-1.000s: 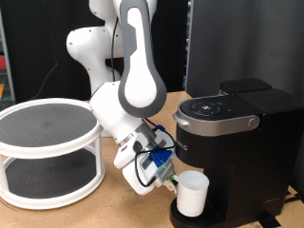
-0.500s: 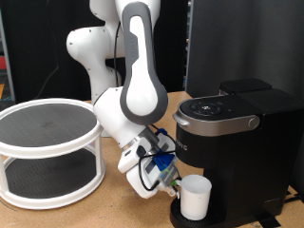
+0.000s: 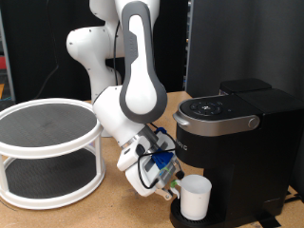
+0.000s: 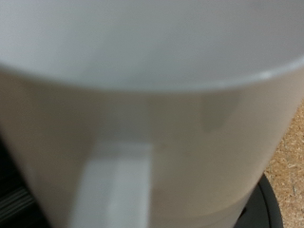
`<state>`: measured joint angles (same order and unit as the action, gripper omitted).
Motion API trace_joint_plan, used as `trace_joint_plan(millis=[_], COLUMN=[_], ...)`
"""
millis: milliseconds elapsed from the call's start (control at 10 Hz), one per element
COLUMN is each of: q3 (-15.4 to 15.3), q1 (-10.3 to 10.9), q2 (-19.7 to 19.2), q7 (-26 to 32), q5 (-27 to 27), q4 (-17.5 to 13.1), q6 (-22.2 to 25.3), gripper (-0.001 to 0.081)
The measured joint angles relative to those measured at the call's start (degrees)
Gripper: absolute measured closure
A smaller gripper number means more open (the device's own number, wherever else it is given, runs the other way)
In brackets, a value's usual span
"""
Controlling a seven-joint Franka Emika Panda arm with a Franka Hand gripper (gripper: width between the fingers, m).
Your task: Make a cup of coffee with the keurig machine
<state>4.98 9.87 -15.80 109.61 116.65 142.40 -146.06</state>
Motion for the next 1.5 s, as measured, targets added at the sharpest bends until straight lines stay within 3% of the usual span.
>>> trace_joint_plan(millis=[100,200,800,1000,1200,1500], q3=[0.0,0.2,1.9,3.1,3.2,6.3], q1=[-0.1,-0.2,-2.1,-3.2,-3.3,-5.5], q2=[1.3,3.2,16.3,20.7,20.5,23.7], q7=[-0.3,-1.6,-15.5,-16.6,-16.6,-19.2], q5=[-1.0,-3.0,-20.5,-23.4,-23.5,-28.6], q4=[1.2,2.7,12.0,14.9,15.0,15.1], q6=[0.0,0.0,0.4,2.1,2.8,11.4], gripper=[0.0034,0.0009,-0.0002,-0.0002,-0.0002,-0.0002])
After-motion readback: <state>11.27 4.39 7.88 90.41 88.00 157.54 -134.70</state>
